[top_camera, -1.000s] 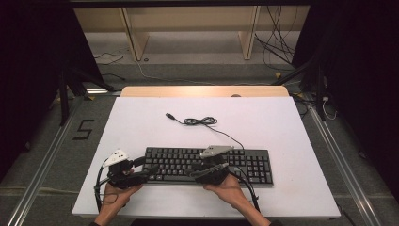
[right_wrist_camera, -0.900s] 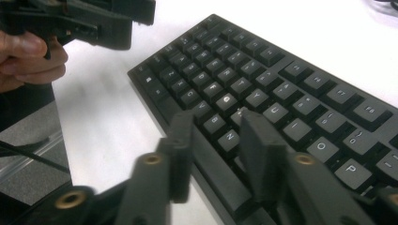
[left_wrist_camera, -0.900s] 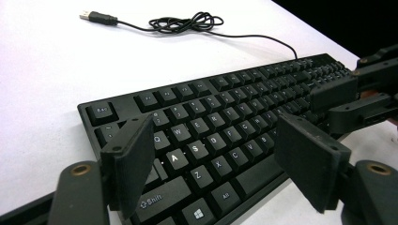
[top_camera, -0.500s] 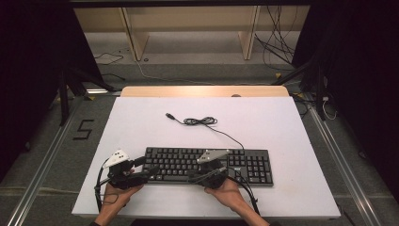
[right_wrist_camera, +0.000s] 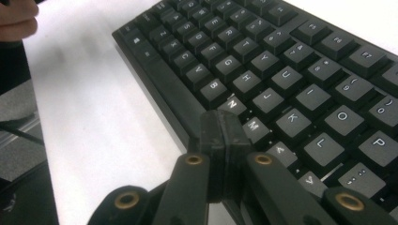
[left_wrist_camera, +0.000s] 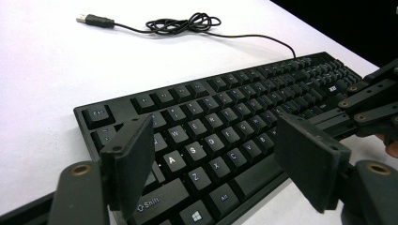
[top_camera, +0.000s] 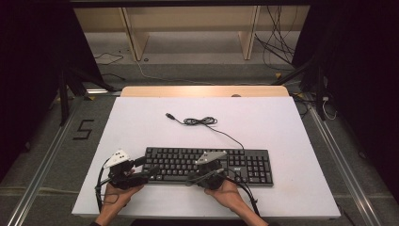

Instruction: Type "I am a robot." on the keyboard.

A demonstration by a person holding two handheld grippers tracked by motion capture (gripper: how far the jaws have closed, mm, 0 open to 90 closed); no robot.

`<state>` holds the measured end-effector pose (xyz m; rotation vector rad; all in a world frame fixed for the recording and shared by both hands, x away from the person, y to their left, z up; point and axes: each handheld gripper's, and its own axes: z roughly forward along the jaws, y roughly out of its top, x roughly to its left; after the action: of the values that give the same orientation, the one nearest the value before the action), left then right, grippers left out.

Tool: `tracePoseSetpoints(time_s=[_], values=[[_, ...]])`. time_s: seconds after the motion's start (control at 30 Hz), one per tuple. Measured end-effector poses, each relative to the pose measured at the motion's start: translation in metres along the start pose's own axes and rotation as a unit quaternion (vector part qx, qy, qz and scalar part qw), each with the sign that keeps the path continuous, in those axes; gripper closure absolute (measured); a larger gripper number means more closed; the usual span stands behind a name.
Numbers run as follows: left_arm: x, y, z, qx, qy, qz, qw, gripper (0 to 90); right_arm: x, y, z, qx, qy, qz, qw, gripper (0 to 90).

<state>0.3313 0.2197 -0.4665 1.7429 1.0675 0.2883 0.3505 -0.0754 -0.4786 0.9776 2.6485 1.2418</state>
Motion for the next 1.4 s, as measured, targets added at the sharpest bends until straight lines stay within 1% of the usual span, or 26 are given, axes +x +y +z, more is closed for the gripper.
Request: tracePoseSetpoints(time_s=[0.1,0.17,0.2,0.53,0.57,0.67,0.73,0.93,1.03,1.1,1.2,1.27,1.4], values=[[0.0,0.0,0.0,0.0,0.001,-0.001,1.0,28.9,0.001,0.0,0.001,0.0,0.0,-0.002,1.0,90.0],[0.0,0.0,0.0,0.0,0.002,-0.002,1.0,28.9,0.001,-0.001,0.003,0.008,-0.006,-0.007,0.9999,90.0],[0.0,0.0,0.001,0.0,0.002,-0.002,1.0,28.9,0.0,-0.002,0.003,0.006,-0.004,-0.008,0.9999,90.0],[0.002,0.0,0.002,0.002,0.008,-0.005,1.0,29.3,0.001,-0.001,0.002,0.004,-0.003,0.0,1.0,90.0],[0.002,0.0,0.002,0.002,0.009,-0.006,0.9999,29.7,0.0,-0.001,0.0,-0.003,0.001,0.004,1.0,86.8],[0.003,0.0,0.005,0.004,0.013,-0.009,0.9999,31.0,-0.003,0.001,-0.005,-0.019,0.003,0.014,0.9997,83.3],[0.004,0.0,0.006,0.006,0.015,-0.007,0.9998,32.9,-0.004,0.002,-0.007,-0.024,0.005,0.017,0.9996,77.9],[0.007,0.0,0.01,0.017,0.027,-0.011,0.9994,45.4,-0.007,0.004,-0.012,-0.039,0.006,0.023,0.999,62.2],[0.008,0.0,0.012,0.021,0.03,-0.012,0.9993,52.6,-0.007,0.005,-0.014,-0.045,0.009,0.025,0.9986,58.0],[0.009,-0.001,0.014,0.03,0.034,-0.007,0.999,57.7,-0.007,0.006,-0.016,-0.052,0.009,0.022,0.9984,53.3],[0.009,-0.001,0.016,0.035,0.034,-0.003,0.9988,63.8,-0.008,0.007,-0.019,-0.054,0.008,0.024,0.9982,46.8],[0.009,-0.001,0.017,0.039,0.036,0.001,0.9986,68.2,-0.009,0.008,-0.02,-0.056,0.009,0.026,0.998,44.1],[0.008,-0.001,0.019,0.043,0.037,0.004,0.9984,75.9,-0.01,0.008,-0.022,-0.06,0.008,0.026,0.9978,41.5]])
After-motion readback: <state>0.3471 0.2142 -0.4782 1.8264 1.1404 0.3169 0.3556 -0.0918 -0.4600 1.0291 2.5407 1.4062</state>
